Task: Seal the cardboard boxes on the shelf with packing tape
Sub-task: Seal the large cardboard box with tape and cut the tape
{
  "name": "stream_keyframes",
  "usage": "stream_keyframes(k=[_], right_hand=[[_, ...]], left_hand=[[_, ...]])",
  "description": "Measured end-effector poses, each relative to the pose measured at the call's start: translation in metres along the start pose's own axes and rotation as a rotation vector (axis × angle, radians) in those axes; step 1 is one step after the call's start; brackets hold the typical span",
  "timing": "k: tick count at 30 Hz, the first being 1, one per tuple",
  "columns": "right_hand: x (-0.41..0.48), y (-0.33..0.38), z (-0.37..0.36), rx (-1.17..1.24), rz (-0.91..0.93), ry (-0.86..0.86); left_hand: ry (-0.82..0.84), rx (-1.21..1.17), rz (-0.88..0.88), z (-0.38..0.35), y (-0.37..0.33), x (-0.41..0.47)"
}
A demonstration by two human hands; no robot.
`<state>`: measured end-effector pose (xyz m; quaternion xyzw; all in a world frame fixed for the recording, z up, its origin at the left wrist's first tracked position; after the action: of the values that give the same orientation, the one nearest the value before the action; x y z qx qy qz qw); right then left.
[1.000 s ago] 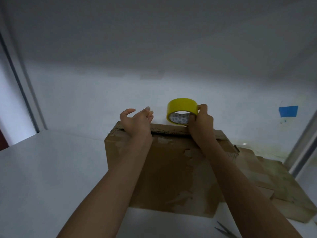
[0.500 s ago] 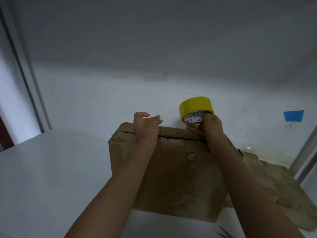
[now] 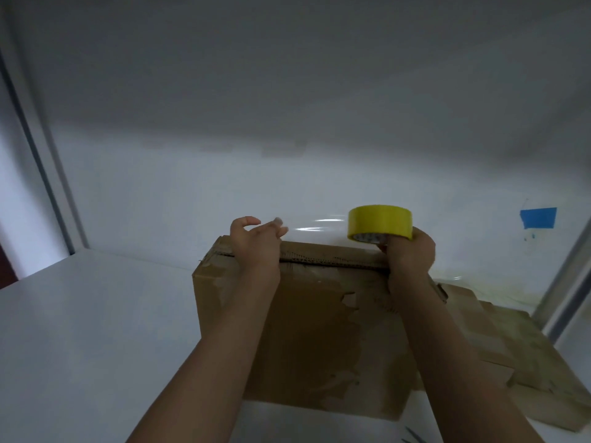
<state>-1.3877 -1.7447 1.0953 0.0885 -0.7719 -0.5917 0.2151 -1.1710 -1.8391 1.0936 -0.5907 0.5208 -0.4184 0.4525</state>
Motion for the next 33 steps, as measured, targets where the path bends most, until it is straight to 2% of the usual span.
stream_keyframes(k=[1,3,7,13,16,18,21,23,26,28,30,33], right_hand=[[-0.001,0.004,0.005,-0.009,0.046,-0.085],[-0.003,0.007,0.007,0.055,0.091,-0.136],[-0.005,0.003,-0.004,0.364,-0.102,0.013],[-0.001,-0.003,-0.005,0.144,-0.164,0.134],[-0.004,-0.006,-0.008,0.154,-0.262,0.22],[-0.006,-0.004,-0.009,0.13,-0.223,0.23],[-0.008,0.004,-0.007,0.0,-0.029,0.106],[-0.01,0.008,-0.002,0.003,0.084,-0.007],[-0.013,0.014,0.016,0.21,0.134,-0.268],[-0.013,0.016,0.023,0.412,0.177,-0.369],[-0.013,0.017,0.02,0.562,0.148,-0.366],[-0.008,0.011,0.009,0.594,-0.059,-0.216]], left_hand=[[-0.003,-0.008,-0.002,0.0,-0.001,0.0],[-0.008,-0.001,-0.011,0.0,-0.001,-0.001],[-0.014,0.035,-0.002,-0.003,0.002,0.003],[-0.046,0.045,-0.005,-0.003,0.007,0.011],[-0.072,0.021,-0.01,-0.002,0.006,0.009],[-0.099,-0.003,-0.019,0.0,0.005,0.008],[-0.118,-0.013,-0.029,-0.001,0.006,0.007],[-0.121,-0.025,-0.012,-0.001,0.006,0.007],[-0.192,-0.112,0.014,0.002,0.007,0.009],[-0.251,-0.145,0.006,0.004,0.006,0.009],[-0.27,-0.131,-0.005,0.003,0.007,0.01],[-0.245,-0.065,0.013,0.002,0.008,0.013]])
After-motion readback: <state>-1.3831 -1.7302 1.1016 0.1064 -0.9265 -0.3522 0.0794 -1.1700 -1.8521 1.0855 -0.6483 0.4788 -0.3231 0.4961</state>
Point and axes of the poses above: each hand's wrist, its own x-axis towards the middle knuckle, its own z-axis out of the back of the hand, y = z × x, the point moved 4 cm from there along x, towards the middle knuckle, and after that the axes turned 11 degrees about x, right-handed, at the moved point
